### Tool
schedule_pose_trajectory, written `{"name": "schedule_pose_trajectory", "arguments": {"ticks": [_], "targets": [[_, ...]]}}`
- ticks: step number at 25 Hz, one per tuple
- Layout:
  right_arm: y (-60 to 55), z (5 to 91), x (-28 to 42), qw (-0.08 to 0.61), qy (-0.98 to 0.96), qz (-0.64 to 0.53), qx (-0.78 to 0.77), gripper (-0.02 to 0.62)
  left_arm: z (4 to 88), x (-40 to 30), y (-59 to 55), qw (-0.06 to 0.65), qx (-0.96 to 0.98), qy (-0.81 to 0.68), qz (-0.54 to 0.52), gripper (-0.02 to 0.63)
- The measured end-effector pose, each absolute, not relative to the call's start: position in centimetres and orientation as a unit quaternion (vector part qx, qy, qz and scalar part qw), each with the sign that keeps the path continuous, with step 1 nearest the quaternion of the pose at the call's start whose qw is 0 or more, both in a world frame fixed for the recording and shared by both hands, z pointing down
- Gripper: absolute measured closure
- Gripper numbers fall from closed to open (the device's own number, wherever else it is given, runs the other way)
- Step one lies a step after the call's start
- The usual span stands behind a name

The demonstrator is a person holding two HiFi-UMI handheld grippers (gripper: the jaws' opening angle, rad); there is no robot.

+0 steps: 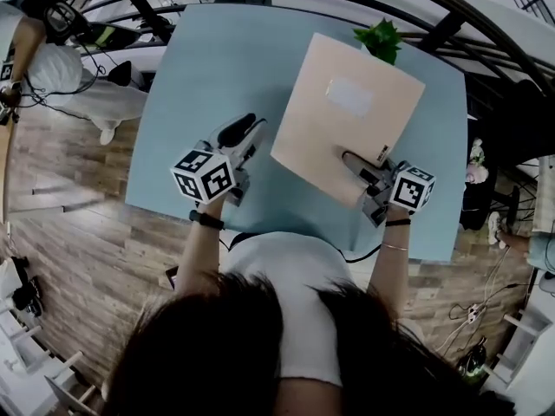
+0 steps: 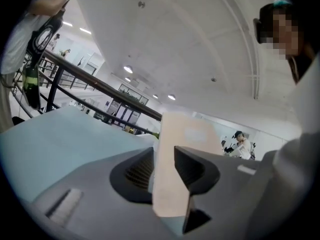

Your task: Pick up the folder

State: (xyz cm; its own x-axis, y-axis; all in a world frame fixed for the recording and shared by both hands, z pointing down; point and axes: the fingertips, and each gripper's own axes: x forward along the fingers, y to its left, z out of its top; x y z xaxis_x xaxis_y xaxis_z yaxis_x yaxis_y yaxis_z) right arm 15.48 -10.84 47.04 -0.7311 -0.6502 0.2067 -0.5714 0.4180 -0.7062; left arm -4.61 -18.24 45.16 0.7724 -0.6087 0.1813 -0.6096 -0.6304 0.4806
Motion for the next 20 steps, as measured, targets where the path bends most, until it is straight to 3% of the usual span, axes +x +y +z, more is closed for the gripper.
{"name": "schedule_pose_trajectory", "arguments": {"ticks": [20], "targets": [[-9.1,38.9,19.2,-0.042,0.794,-0.122,-0.593,0.307,39.5,-2.8,-16.8,0.12,0.926,-0.355,0.043,0.471]]}}
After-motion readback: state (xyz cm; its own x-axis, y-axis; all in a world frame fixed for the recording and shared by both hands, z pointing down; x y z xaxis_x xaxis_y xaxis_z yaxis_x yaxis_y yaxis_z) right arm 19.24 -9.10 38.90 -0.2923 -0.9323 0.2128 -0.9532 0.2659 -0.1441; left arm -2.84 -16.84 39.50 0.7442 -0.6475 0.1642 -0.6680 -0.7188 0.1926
